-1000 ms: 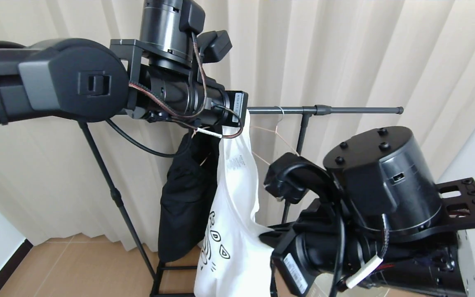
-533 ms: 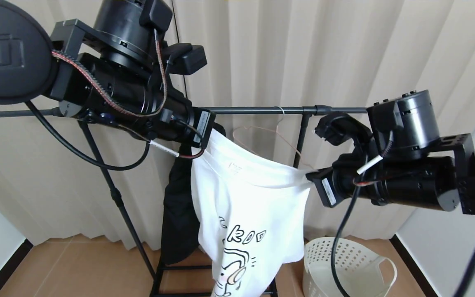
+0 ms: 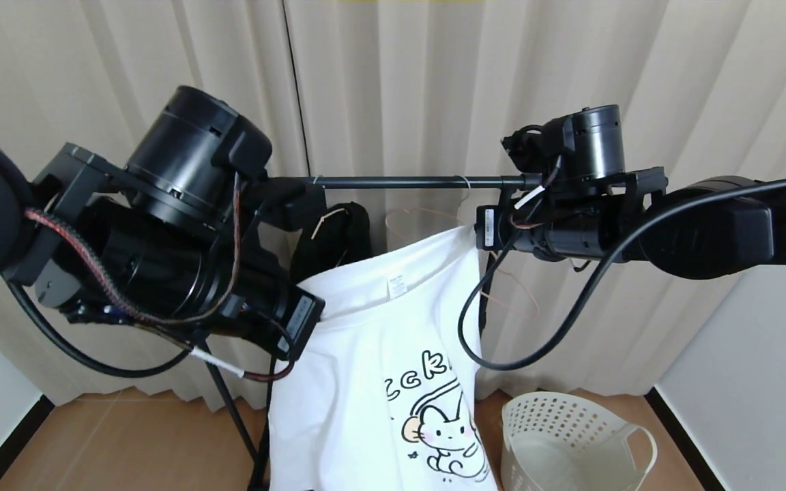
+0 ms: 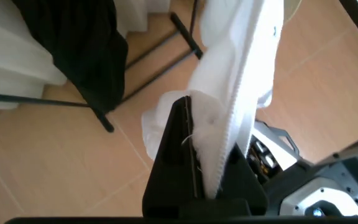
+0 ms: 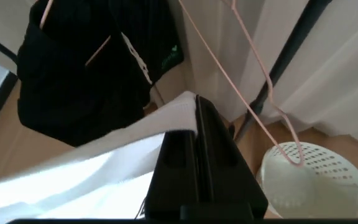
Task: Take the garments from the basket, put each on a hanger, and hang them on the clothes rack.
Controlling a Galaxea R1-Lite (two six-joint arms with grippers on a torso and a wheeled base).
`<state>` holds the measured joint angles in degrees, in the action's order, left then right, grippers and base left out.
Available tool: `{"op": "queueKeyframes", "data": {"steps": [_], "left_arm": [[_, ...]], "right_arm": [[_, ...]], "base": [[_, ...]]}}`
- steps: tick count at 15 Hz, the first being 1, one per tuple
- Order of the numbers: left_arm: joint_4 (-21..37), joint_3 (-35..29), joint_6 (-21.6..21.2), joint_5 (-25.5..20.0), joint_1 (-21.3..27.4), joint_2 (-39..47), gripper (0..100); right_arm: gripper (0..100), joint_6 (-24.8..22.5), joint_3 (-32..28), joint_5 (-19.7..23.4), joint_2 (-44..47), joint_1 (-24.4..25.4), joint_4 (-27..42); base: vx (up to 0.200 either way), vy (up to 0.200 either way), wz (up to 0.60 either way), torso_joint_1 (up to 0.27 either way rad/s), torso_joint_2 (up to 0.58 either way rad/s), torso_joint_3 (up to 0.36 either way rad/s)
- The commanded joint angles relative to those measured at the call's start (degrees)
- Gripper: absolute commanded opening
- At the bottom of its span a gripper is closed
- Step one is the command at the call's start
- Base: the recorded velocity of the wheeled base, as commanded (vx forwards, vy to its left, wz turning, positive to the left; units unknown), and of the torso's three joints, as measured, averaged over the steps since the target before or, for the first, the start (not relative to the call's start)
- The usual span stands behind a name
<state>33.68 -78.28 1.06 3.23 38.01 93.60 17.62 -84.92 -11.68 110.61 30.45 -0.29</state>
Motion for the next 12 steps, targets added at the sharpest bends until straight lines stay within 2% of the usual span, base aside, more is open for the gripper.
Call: {"op": "queueKeyframes", "data": {"steps": [1, 2, 3, 4, 5, 6, 9, 12], "left_arm": [[0.16, 4.27, 4.83, -0.33, 6.11, -0.35, 0], [0.07, 4.18, 6.50, -0.68, 7.52, 0.18, 0], [-0.46, 2.60, 13.44, -2.79, 12.18, 2.38, 0], [-0.46, 2.60, 13.44, -2.79, 12.18, 2.38, 0], [-1.69, -0.39, 23.72, -4.46, 16.39, 6.51, 0], [-1.69, -2.58, 26.54, -4.46, 17.27, 8.27, 0], [-1.69, -8.74, 32.78, -4.55, 19.21, 11.69, 0], [-1.60, -8.91, 33.04, -4.20, 19.91, 12.57, 0]], "right_arm": [[0, 3.48, -3.50, -0.01, 2.16, 1.19, -0.23], [0, 4.27, -3.94, 0.08, 2.16, 1.89, -0.23], [0, 7.70, -5.78, 0.16, 2.77, 3.83, -0.67], [0, 7.70, -5.78, 0.16, 2.77, 3.83, -0.67], [0, 12.18, -8.60, 0.43, 3.83, 5.41, -0.85], [0, 14.38, -9.74, 0.52, 4.18, 6.20, -0.85], [0, 18.33, -11.23, 1.04, 4.36, 7.08, -0.85], [0, 18.77, -11.32, 1.83, 4.27, 7.08, -0.85]], "base": [[0.000, 0.000, 0.00, 0.000, 0.00, 0.000], [0.000, 0.000, 0.00, 0.000, 0.00, 0.000], [0.000, 0.000, 0.00, 0.000, 0.00, 0.000], [0.000, 0.000, 0.00, 0.000, 0.00, 0.000], [0.000, 0.000, 0.00, 0.000, 0.00, 0.000], [0.000, 0.000, 0.00, 0.000, 0.00, 0.000], [0.000, 0.000, 0.00, 0.000, 0.00, 0.000], [0.000, 0.000, 0.00, 0.000, 0.00, 0.000]]}}
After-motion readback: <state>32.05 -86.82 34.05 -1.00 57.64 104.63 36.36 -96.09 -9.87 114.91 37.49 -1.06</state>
